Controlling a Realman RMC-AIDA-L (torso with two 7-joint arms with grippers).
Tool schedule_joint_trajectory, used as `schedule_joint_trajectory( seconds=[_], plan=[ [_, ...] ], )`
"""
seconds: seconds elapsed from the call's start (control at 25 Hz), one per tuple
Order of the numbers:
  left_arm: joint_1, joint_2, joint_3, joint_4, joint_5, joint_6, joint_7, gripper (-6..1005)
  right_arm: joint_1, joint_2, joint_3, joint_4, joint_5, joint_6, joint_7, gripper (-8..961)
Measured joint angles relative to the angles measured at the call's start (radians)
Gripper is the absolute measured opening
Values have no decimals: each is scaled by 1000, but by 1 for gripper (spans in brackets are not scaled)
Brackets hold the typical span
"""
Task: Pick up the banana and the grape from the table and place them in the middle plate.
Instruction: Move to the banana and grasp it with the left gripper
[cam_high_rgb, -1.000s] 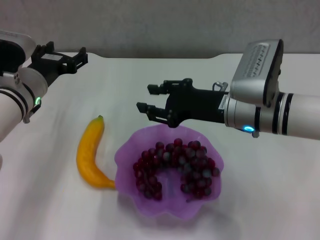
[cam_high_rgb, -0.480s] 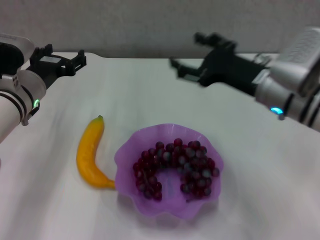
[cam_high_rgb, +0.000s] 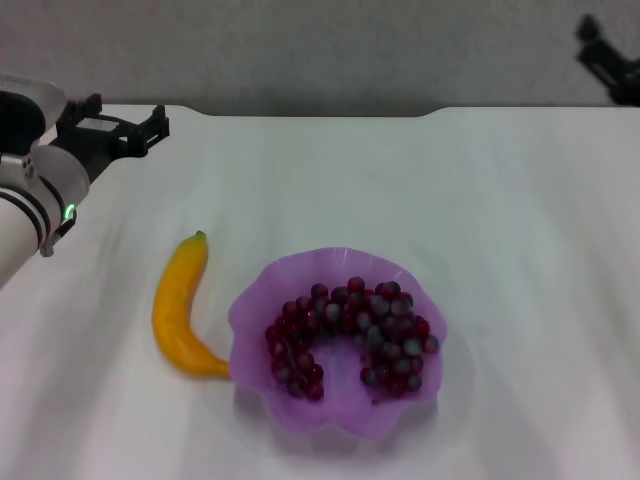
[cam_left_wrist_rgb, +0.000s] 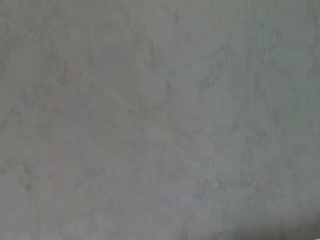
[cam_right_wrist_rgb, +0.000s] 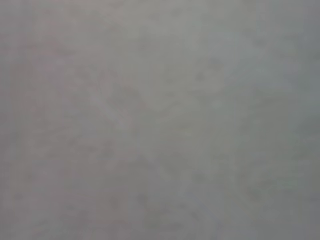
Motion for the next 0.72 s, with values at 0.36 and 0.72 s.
schedule_joint_trajectory(
  seconds=[0.36, 0.72],
  plan=[
    [-2, 0, -1, 23, 0, -7, 0, 897, -10, 1, -9, 234, 340, -238, -290, 904],
    [8, 2, 16, -4, 20, 28, -1, 897, 7, -7, -13, 367, 341, -376, -137, 904]
  ],
)
